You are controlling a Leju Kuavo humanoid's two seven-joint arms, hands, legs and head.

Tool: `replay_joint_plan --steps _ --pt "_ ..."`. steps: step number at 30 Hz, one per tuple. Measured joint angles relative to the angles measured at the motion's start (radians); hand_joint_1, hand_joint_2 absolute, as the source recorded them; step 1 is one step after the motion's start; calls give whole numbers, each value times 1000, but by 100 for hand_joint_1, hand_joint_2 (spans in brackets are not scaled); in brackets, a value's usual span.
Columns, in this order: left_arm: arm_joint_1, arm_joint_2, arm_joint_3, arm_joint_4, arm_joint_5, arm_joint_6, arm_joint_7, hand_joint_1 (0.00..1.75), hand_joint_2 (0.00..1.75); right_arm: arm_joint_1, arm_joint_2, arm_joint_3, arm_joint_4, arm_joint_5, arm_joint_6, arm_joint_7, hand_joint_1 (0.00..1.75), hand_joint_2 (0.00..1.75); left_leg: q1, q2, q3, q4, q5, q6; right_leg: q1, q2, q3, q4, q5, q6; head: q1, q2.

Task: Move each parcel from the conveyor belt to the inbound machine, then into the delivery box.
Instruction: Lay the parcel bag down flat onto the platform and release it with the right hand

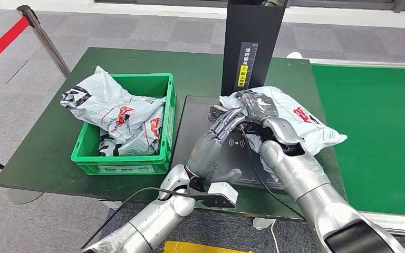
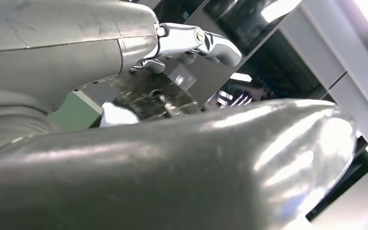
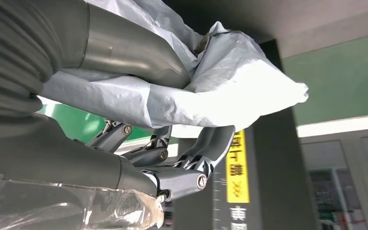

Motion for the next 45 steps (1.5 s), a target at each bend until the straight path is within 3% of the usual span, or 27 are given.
replay_joint_plan --steps 26,45 --pt "-18 -11 19 -1 -49 26 31 0 0 -68 2 70 32 -92 44 -19 175 175 0 -1 0 0 0 0 0 -1 0 0 0 0 0 0" --pt "-70 -36 72 127 -14 49 -1 0 0 -52 -14 106 20 -168 48 -21 175 175 0 -3 -1 0 0 0 0 -3 1 0 0 0 0 0"
